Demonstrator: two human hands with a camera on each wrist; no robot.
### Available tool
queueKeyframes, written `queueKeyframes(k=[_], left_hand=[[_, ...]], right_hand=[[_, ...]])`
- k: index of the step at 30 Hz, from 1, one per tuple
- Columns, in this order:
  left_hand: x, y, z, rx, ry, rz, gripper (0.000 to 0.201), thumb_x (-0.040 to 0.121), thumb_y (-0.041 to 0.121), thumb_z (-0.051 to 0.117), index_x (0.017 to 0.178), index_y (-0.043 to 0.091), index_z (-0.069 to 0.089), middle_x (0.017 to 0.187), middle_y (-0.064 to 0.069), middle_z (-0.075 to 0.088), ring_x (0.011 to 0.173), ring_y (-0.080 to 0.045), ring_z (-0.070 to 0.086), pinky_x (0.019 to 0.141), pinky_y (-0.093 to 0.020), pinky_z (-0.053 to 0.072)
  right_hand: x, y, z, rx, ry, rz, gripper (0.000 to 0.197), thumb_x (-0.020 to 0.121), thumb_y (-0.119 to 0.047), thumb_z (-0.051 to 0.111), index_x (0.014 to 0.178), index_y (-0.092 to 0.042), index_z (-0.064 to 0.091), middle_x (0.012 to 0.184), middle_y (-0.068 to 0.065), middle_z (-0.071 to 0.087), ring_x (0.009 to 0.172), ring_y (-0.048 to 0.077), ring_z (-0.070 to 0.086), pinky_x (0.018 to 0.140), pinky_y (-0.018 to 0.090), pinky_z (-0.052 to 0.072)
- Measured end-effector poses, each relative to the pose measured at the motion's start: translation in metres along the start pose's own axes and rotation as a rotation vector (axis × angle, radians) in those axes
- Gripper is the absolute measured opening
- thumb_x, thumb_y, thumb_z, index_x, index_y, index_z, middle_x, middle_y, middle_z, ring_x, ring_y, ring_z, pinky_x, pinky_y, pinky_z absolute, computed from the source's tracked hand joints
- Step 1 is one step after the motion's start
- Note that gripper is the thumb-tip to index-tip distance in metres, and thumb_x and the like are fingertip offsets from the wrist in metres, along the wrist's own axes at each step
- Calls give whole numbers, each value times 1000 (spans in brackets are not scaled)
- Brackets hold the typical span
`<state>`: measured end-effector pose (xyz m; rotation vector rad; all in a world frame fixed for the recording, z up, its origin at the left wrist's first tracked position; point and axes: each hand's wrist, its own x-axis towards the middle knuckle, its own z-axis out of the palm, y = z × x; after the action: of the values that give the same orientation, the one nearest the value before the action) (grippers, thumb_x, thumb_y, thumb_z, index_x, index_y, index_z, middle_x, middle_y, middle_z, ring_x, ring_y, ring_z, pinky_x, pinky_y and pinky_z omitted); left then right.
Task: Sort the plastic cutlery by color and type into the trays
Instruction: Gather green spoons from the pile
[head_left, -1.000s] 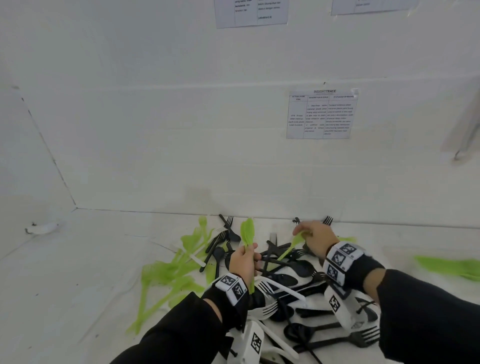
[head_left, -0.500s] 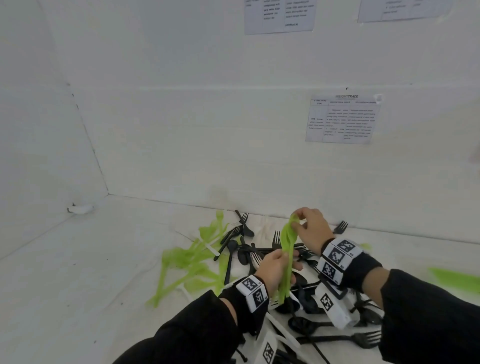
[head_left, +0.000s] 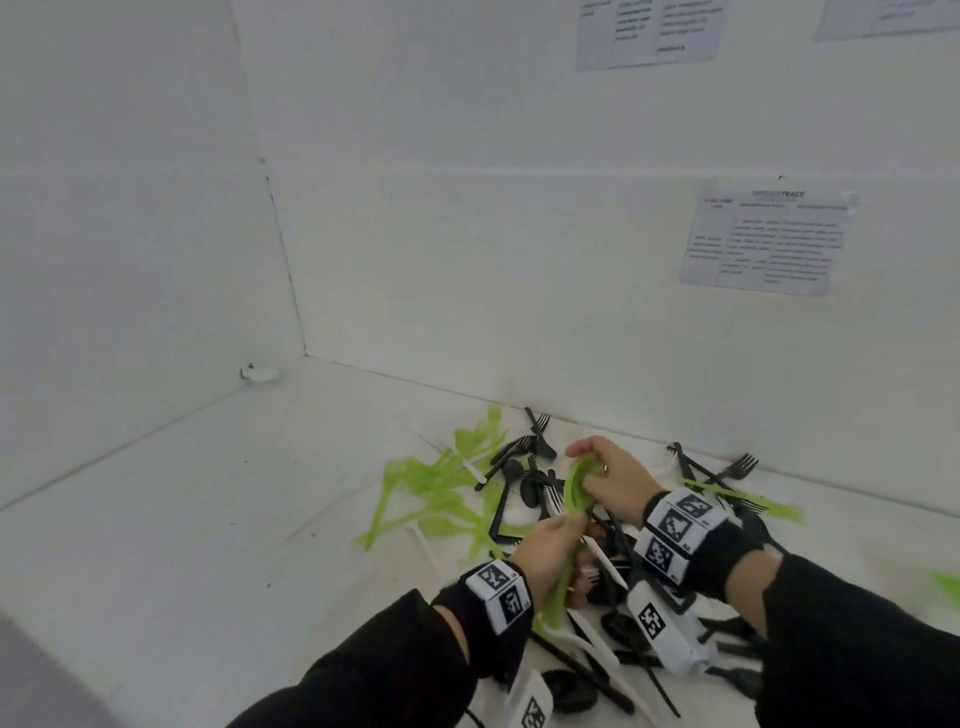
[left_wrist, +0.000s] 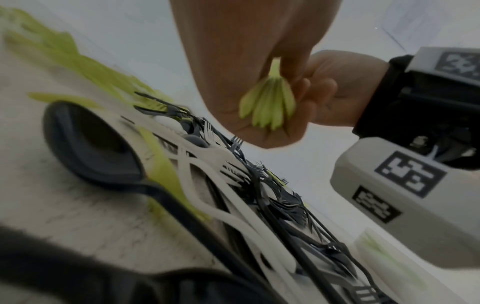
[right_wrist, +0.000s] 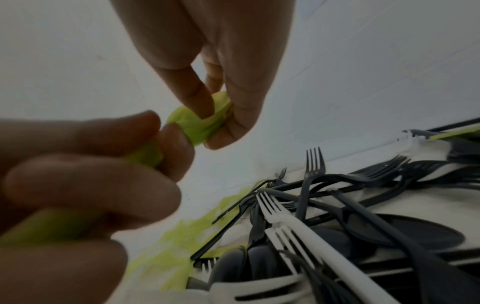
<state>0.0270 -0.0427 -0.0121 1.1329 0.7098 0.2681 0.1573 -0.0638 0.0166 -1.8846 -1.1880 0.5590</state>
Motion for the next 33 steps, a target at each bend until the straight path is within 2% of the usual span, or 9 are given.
queueKeyframes(k=[2,5,10,12,15,19,23,28,33], left_hand=[[-3,-2,-7,-13,56,23,28,102,30,33,82,16,46,51,4,35,31,-7,29,38,-9,25],[-5,-2,-27,-81,157,27,27,101,30,32,81,16,43,47,5,32,31,-8,25,39,-10,21],[-6,5,-74,-159,325,32,20,97,23,31,87,13,45,47,3,28,33,-11,20,42,-12,18],[-2,9,-93,-158,390,41,18,96,20,31,91,12,46,47,2,28,32,-12,22,42,-13,20],[8,13,-117,-148,432,51,20,96,21,32,89,10,46,43,2,30,30,-14,26,42,-13,21],[20,16,-141,-55,443,100,21,98,20,34,88,8,49,41,2,34,28,-14,31,37,-14,24],[28,17,-154,-28,448,136,23,99,19,35,87,6,50,40,2,35,27,-14,32,35,-14,23],[40,15,-158,-44,444,147,26,100,20,34,86,7,50,39,4,34,26,-13,31,34,-16,22],[48,16,-150,-57,406,120,24,99,19,36,87,7,52,42,1,33,27,-13,26,36,-16,22]], right_hand=[[2,-2,11,-19,1,-41,32,85,-1,52,95,-31,52,96,0,58,69,13,54,64,21,46],[14,-11,30,-127,15,-81,26,91,-15,55,116,-14,56,107,2,59,90,13,54,76,19,40],[59,-31,58,-476,-134,-81,33,93,-7,44,122,-7,59,128,11,55,122,22,49,96,19,31],[82,-38,74,-594,-271,-81,42,94,-4,39,133,-11,50,141,11,43,131,22,41,103,20,28],[113,-46,100,-775,-503,-149,60,92,2,41,148,-9,20,156,9,15,143,20,22,112,22,17],[134,-46,131,-960,-712,-174,61,93,1,43,149,-9,18,157,10,8,144,23,18,113,27,18],[134,-28,138,-1091,-758,-172,67,93,-3,44,150,-17,12,158,8,2,144,28,16,117,36,19],[124,-21,119,-1033,-639,-89,49,93,-3,41,141,-14,35,145,12,37,133,26,38,108,33,34],[125,-14,104,-1078,-612,42,39,92,-5,46,131,-6,45,136,14,43,124,28,47,100,32,40]])
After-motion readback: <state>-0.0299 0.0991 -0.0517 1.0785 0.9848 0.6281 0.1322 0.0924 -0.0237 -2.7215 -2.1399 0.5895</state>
